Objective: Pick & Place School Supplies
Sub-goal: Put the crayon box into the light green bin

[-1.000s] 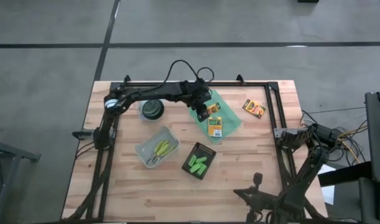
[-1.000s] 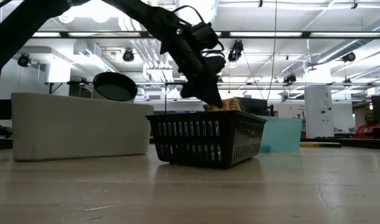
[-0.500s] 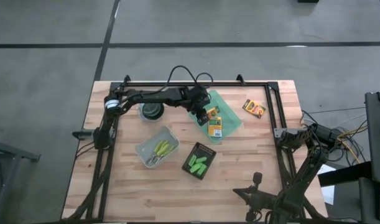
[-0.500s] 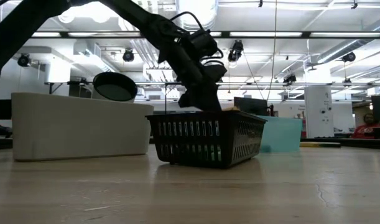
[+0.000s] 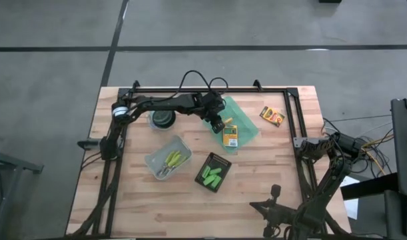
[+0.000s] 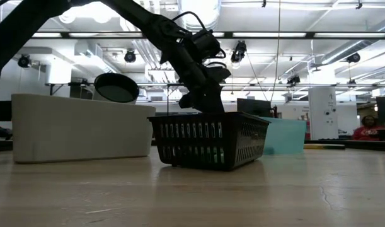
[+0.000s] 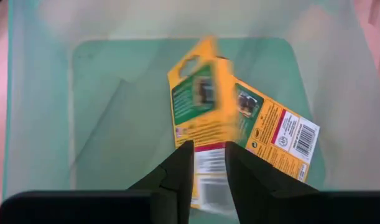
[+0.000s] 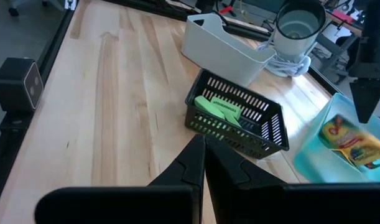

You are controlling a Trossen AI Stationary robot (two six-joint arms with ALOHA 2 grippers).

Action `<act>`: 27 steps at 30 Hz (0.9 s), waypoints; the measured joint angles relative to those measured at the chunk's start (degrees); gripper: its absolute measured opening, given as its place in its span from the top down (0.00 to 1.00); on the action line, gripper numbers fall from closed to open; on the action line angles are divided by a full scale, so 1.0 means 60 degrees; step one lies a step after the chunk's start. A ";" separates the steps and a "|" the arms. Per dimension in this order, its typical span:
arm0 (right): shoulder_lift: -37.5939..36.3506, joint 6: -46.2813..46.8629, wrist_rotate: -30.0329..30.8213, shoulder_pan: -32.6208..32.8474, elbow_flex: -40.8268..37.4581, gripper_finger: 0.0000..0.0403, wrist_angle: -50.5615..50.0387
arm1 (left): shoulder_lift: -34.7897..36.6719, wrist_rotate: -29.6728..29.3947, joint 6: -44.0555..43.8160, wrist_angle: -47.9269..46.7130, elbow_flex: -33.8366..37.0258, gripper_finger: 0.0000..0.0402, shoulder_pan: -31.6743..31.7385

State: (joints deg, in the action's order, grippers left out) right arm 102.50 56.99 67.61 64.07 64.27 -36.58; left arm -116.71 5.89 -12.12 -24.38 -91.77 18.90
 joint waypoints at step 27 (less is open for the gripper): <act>0.0000 0.1972 -0.0018 -0.0009 0.0020 0.98 0.0153 | 0.0261 0.1534 0.0180 -0.0429 -0.3152 0.75 -0.0001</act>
State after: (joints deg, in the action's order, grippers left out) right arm 102.50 68.82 67.51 64.02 64.39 -35.66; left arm -115.14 15.10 -11.04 -26.95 -110.68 18.89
